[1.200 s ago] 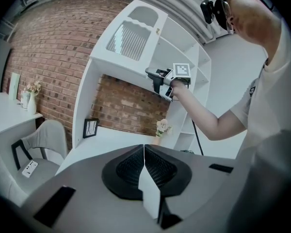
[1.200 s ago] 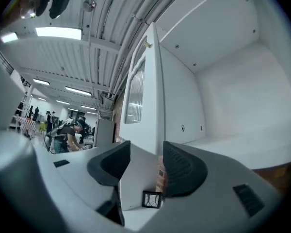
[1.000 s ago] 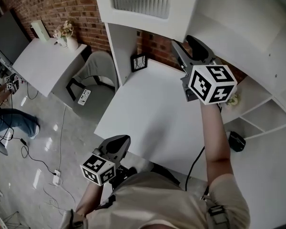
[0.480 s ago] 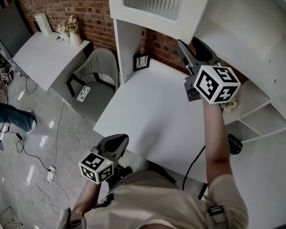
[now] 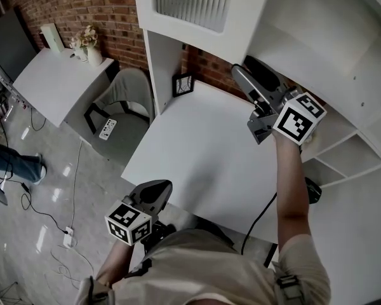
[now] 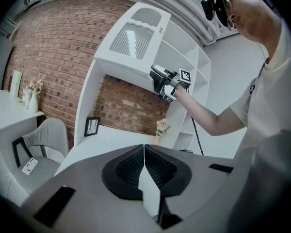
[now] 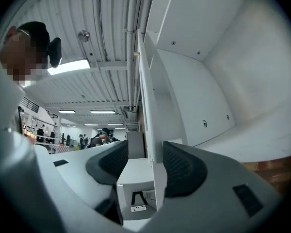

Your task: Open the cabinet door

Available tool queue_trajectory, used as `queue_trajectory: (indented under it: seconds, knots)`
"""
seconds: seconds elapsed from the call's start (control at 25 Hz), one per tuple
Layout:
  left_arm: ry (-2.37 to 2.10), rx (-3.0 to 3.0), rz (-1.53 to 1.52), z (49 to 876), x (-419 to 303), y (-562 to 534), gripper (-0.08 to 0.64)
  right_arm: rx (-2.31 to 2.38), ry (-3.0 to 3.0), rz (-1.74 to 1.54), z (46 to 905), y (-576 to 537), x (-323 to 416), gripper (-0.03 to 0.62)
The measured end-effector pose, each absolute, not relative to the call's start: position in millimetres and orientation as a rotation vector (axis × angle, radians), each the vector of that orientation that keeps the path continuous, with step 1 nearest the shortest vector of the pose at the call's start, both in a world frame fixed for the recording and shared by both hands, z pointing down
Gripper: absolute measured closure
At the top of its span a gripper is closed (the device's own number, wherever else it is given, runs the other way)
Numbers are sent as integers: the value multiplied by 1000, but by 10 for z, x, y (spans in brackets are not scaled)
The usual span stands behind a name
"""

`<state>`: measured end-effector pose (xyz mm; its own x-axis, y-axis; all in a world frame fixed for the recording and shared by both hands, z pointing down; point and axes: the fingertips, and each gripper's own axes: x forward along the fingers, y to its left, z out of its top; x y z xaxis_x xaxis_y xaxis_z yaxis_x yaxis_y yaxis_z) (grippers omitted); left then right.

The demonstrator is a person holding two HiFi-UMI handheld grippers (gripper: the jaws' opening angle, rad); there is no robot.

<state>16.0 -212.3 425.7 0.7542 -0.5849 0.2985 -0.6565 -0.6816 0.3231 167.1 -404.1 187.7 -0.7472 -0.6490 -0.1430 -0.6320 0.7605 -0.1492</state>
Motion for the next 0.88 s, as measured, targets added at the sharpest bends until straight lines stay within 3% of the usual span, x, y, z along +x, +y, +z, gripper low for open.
queue_trajectory:
  seconds: [0.88]
  knots:
    - [-918, 2536, 245, 4300, 254, -2072, 540, -731, 2965, -1, 1877, -3818, 1435, 341]
